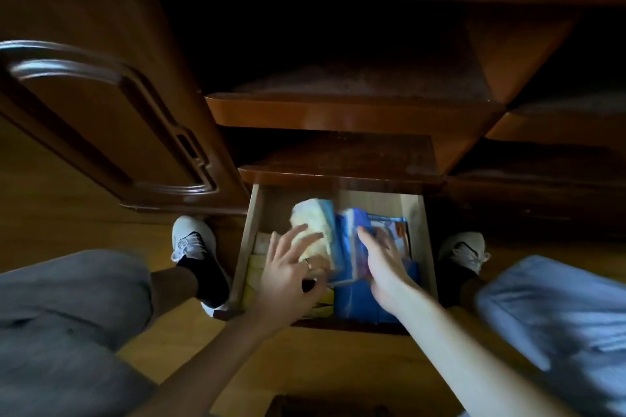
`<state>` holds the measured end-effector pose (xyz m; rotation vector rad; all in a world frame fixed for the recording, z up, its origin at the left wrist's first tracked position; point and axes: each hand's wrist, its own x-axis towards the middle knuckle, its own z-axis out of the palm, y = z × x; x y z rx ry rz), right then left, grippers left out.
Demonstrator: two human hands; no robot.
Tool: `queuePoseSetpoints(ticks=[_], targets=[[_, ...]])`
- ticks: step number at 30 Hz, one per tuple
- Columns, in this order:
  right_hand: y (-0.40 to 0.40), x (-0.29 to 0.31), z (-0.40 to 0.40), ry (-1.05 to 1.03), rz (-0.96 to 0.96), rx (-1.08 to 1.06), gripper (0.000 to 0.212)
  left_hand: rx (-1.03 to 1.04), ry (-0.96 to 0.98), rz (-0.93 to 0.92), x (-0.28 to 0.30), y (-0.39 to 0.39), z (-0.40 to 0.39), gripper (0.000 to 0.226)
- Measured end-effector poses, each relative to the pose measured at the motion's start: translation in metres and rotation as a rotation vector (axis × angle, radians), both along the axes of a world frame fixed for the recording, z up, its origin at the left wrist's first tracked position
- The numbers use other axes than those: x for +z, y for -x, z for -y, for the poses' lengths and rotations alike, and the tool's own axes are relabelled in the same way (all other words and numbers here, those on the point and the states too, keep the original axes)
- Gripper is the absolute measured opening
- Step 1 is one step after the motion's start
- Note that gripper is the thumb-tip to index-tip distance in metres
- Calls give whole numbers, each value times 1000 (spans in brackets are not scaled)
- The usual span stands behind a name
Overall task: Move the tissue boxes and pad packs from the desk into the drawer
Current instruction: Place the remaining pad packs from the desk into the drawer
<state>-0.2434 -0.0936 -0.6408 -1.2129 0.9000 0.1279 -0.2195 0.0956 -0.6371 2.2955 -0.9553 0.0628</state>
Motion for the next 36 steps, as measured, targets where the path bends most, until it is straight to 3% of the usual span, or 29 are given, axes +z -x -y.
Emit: queuePoseSetpoints(ticks=[3,5,8,9,14,18,21,22,24,26,29,33,36], targets=[[0,10,-2,68,53,182,48,66,224,-543,4,3,5,48],[3,9,-4,92,84,268,55,223,393,-746,3,-1,9,59],[5,6,-4,61,76,274,60,405,514,-713,-3,-7,11,27],[4,6,-4,60,68,284,61,420,513,-680,-5,-9,11,27],[7,7,-11,44,125,423,81,487,492,-756,-7,-13,9,73],[9,0,-10,131,68,435,83,550,665,-804,1,-12,12,59],[8,-1,-3,34,59,336,69,616,641,-671,1,-17,9,64],[7,1,0,-14,75,305,65,646,607,-693,-1,-20,8,67],[4,5,2,-69,116,297,60,674,653,-956,-1,-26,7,66],[4,7,2,-43,137,335,59,654,684,-1148,-5,-26,7,49],[4,9,1,128,117,272,52,762,696,-1125,-11,-28,2,27],[4,12,3,611,129,121,50,930,766,-1124,-11,-38,-7,33],[6,25,-14,921,362,312,52,896,813,-1181,-6,-37,-3,31]])
